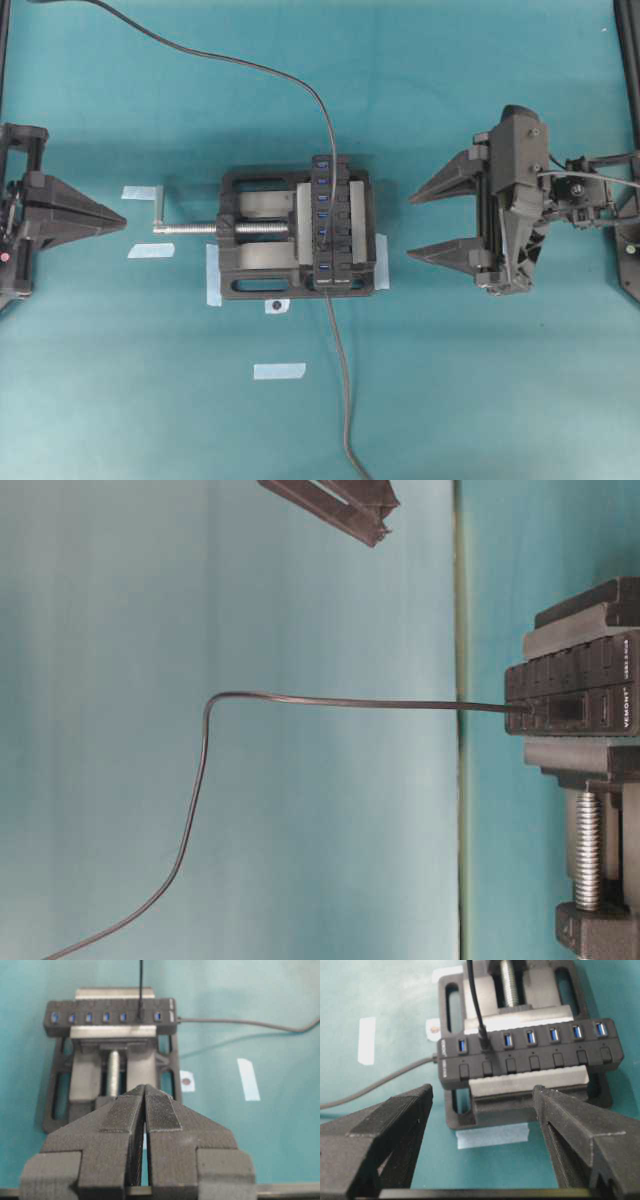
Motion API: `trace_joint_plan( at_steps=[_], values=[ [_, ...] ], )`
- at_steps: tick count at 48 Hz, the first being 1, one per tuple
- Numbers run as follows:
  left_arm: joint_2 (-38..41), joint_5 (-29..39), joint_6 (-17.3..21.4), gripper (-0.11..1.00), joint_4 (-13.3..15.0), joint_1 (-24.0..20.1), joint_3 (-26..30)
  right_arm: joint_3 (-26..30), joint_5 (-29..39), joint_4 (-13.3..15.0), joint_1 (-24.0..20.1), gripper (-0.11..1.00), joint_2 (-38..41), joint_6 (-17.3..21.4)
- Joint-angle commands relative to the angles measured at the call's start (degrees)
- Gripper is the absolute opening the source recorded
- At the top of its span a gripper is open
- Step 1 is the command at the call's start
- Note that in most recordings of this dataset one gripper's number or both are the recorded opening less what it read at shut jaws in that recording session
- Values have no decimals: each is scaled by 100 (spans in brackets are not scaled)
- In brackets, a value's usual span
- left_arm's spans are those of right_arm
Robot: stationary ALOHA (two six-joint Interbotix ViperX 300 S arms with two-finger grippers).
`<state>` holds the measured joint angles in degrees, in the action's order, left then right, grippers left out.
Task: Insert the USB into the second port from the front of the fixed hub.
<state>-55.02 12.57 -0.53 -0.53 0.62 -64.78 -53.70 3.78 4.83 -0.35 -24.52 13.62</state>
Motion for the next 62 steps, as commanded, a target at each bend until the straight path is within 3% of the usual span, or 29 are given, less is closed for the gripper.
trace_joint_plan(
  at_steps=[1, 62],
  values=[
    [44, -26, 0, 0, -9, -9, 105, 62, -53, 9, 0, 84, -26, -9],
    [44, -53, -18, 0, -9, 0, 114, 114, 0, 9, 62, 84, -26, -114]
  ],
)
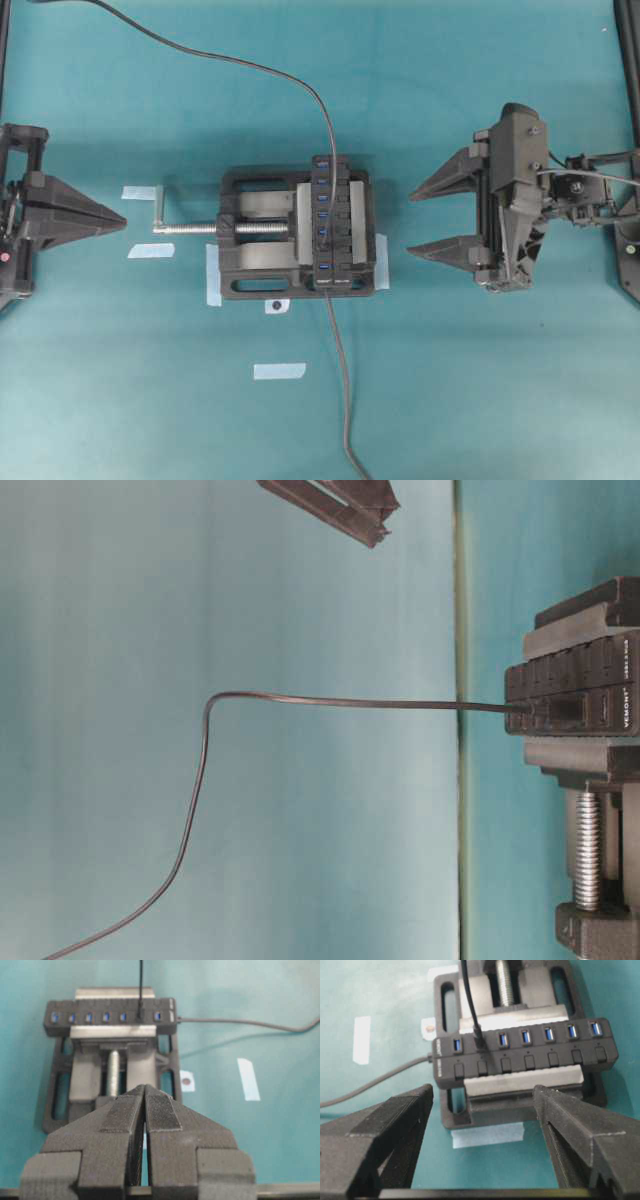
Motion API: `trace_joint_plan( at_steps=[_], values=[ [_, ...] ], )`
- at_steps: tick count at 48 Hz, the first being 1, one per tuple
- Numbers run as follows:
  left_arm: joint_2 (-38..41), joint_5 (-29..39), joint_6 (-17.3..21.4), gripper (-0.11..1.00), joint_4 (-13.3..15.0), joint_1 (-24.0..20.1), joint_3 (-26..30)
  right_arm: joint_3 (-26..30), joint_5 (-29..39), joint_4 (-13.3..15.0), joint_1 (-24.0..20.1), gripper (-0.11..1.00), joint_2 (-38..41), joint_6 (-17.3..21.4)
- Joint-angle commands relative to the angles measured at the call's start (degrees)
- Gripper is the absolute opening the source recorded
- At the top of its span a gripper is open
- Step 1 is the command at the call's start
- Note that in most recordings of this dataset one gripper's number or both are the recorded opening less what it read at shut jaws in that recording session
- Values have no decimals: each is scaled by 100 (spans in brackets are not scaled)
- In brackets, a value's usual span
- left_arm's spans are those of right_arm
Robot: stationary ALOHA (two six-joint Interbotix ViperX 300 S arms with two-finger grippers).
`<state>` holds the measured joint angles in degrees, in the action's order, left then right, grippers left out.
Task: Insert the USB into the second port from the front of the fixed hub.
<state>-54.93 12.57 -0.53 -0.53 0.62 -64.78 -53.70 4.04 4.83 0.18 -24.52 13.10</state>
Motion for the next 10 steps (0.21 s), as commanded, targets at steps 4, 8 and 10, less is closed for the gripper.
trace_joint_plan(
  at_steps=[4, 8, 10],
  values=[
    [35, -62, -26, 0, -9, -9, 114, 114, -26, 9, 9, 84, -26, -62],
    [35, -62, -26, 0, -9, -9, 132, 114, -26, 9, 0, 84, -26, -62],
    [35, -62, -26, 0, -9, -9, 141, 114, -26, 9, 0, 84, -26, -62]
  ],
)
